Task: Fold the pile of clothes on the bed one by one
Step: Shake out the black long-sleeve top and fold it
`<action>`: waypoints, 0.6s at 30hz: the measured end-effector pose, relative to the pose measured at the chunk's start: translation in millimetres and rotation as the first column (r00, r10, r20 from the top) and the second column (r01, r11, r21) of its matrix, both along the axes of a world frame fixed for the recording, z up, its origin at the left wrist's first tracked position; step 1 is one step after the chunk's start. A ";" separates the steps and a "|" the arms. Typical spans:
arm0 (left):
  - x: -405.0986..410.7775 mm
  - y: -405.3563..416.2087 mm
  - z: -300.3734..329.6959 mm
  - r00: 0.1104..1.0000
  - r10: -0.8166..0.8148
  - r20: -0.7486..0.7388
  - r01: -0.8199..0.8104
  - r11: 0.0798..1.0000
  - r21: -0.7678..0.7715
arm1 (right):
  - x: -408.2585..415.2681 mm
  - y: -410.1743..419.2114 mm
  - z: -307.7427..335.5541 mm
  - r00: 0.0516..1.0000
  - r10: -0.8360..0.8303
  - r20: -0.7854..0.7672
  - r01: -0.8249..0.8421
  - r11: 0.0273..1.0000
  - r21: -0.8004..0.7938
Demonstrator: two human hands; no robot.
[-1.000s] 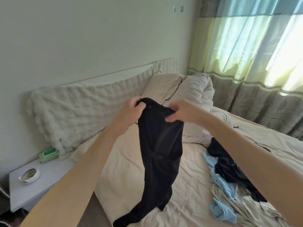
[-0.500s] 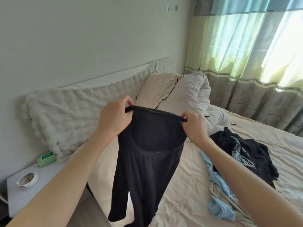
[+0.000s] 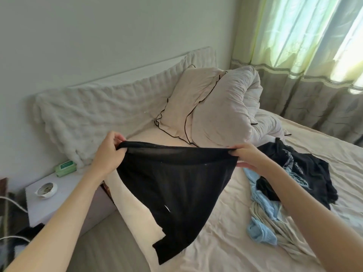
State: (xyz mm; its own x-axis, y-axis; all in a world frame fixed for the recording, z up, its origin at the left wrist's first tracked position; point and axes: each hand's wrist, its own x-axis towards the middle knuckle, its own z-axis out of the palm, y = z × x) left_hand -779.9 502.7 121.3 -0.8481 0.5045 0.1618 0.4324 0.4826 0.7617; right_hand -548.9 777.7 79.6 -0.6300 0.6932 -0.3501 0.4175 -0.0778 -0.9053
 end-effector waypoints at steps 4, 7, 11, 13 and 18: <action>13.1 -11.3 -2.7 0.979 -0.187 0.083 0.193 0.978 -0.081 | -8.2 -6.9 10.1 0.955 -0.137 -0.265 0.102 0.984 -0.144; 24.9 -16.0 15.0 0.963 -0.260 -0.065 0.258 0.965 -0.034 | -16.8 -18.2 36.4 0.935 -0.096 -0.342 0.113 0.993 0.028; 32.0 -30.9 53.1 0.914 -0.228 -0.337 0.256 0.966 0.041 | -9.1 -35.2 91.9 0.911 0.011 -0.413 0.208 0.852 0.481; 31.1 -43.7 69.1 0.895 -0.208 -0.393 0.268 0.958 0.104 | -2.4 -48.1 114.4 0.915 0.073 -0.396 0.237 0.697 0.677; 31.3 -85.4 77.3 0.913 -0.285 -0.291 0.334 0.933 0.135 | 13.4 -85.4 125.6 0.985 0.166 -0.046 -0.065 0.603 0.795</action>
State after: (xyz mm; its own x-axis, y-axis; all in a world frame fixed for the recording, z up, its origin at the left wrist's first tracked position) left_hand -748.6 417.3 198.6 -0.5682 0.6769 0.4679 0.7336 0.1591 0.6607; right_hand -535.4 692.3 205.2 -0.7211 0.5869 0.3681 0.2721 0.7285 -0.6286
